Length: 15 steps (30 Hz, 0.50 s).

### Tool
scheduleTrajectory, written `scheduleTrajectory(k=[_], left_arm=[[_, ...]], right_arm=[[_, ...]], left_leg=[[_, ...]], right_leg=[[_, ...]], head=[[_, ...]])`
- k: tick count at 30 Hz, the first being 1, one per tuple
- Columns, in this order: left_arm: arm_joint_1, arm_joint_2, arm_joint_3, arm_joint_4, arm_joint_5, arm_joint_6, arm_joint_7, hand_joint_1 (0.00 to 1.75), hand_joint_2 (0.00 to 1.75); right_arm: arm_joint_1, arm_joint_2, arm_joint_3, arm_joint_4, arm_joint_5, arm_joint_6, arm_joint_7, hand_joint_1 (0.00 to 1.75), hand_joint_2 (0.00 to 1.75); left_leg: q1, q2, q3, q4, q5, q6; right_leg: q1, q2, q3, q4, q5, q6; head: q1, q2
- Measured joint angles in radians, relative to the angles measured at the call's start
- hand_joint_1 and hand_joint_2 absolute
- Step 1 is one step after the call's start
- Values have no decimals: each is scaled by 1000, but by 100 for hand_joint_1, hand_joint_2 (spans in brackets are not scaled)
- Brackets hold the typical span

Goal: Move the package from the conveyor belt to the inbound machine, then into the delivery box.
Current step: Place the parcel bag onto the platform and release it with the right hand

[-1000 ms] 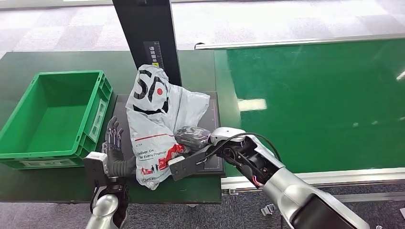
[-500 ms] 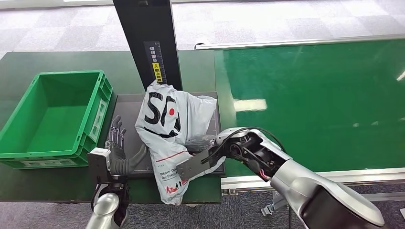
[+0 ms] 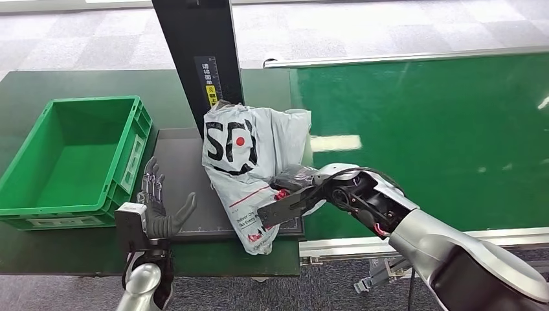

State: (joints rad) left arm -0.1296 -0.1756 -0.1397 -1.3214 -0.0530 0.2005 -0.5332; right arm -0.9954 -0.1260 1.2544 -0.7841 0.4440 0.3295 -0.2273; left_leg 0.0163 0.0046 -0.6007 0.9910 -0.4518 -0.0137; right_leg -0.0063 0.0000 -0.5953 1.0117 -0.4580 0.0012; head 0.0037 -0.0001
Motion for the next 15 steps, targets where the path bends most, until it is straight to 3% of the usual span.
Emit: scheduleTrajectory(k=[3,4,11,15], left_arm=[[1,-3,0,-7,0,2,-1,0,175],[3,-4,1,-9,0,4,-1,0,175],[13,-14,4,-30,-2,21,-8,0,175],[15,-20,6,-35,-4,32,-13,0,175]], right_arm=[[10,-7,-11,-9,17,-40,7,33,175],[15,-9,-16,-11,20,-54,9,3,175],[80,4,-130,-27,12,-244,2,0,175],[129,42,-246,-29,-18,-279,-8,0,175]], left_leg=[[0,0,0,0,0,0],[0,0,0,0,0,0],[0,0,-1,0,0,0],[0,0,-1,0,0,0]], right_leg=[[0,0,0,0,0,0],[0,0,0,0,0,0],[0,0,-1,0,0,0],[0,0,-1,0,0,0]], head=[[0,0],[0,0],[0,0],[0,0]])
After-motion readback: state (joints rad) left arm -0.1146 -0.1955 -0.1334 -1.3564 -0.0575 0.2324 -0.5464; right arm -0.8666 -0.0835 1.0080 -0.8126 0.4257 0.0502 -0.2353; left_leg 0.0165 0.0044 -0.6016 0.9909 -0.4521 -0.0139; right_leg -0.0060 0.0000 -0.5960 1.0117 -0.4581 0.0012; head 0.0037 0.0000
